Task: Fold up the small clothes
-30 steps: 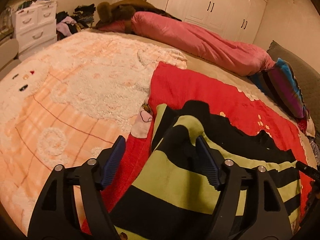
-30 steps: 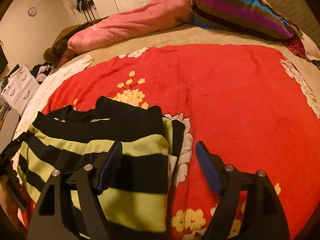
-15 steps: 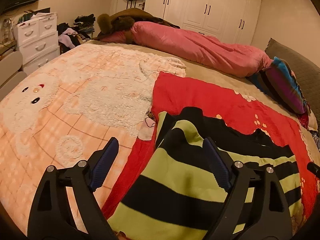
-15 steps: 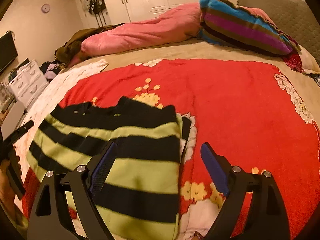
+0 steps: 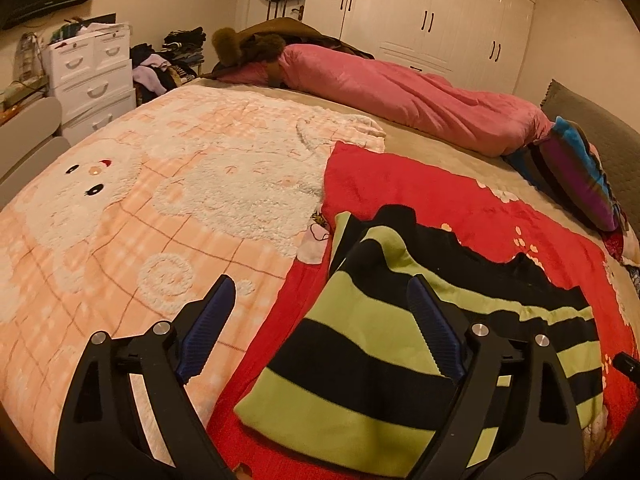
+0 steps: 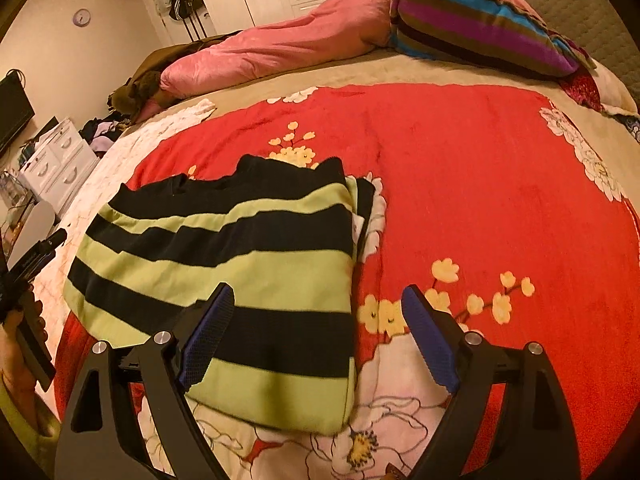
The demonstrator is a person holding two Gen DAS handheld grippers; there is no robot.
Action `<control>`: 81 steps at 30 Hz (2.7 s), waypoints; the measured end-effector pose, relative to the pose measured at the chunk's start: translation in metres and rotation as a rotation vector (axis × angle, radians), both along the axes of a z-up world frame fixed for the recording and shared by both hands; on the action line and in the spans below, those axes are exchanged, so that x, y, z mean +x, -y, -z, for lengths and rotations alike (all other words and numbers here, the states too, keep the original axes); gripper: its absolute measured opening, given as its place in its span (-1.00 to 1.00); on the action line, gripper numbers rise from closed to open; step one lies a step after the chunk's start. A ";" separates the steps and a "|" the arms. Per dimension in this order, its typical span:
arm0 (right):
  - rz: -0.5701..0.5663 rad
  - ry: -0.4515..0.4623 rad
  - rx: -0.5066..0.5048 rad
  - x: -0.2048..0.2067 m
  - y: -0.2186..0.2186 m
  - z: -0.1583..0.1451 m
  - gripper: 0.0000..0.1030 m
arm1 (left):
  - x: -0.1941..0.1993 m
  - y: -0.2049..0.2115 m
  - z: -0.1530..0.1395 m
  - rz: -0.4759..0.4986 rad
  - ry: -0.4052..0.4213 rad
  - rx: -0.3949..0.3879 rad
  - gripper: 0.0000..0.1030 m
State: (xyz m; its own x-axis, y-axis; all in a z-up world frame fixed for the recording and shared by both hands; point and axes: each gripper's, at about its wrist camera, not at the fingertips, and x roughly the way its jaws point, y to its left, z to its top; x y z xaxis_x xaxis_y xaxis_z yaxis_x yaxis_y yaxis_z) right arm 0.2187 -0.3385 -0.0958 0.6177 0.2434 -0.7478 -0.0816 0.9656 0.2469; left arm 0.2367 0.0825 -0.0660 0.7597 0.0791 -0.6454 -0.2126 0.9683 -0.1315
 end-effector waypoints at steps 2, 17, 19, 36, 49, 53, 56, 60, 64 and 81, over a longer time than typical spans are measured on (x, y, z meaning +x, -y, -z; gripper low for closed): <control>-0.007 0.000 0.007 -0.004 0.001 -0.001 0.65 | -0.004 0.001 0.000 -0.008 -0.003 0.011 0.57; -0.023 -0.106 0.055 -0.011 -0.002 0.029 0.64 | -0.020 -0.025 0.056 -0.071 -0.205 -0.264 0.58; -0.018 -0.132 0.077 -0.009 0.000 0.037 0.47 | -0.019 -0.028 0.066 -0.079 -0.230 -0.309 0.58; -0.063 -0.181 0.069 -0.022 -0.001 0.048 -0.81 | -0.026 -0.024 0.060 -0.040 -0.234 -0.242 -0.65; -0.023 -0.053 0.052 -0.040 0.007 0.001 0.24 | -0.049 -0.018 0.018 -0.053 -0.079 -0.131 -0.16; -0.057 0.014 0.038 -0.043 -0.004 -0.022 0.25 | -0.061 -0.025 0.007 -0.063 -0.039 -0.130 0.06; -0.084 0.056 0.029 -0.046 -0.015 -0.036 0.55 | -0.074 -0.033 0.001 -0.080 -0.020 -0.124 0.31; -0.128 0.116 0.004 -0.050 -0.037 -0.052 0.68 | -0.088 -0.047 -0.004 -0.125 0.003 -0.127 0.49; -0.192 0.142 -0.039 -0.054 -0.068 -0.057 0.68 | -0.094 -0.062 -0.001 -0.187 0.000 -0.150 0.54; -0.518 0.132 -0.184 -0.071 -0.244 -0.016 0.81 | -0.093 -0.086 0.015 -0.269 -0.055 -0.142 0.78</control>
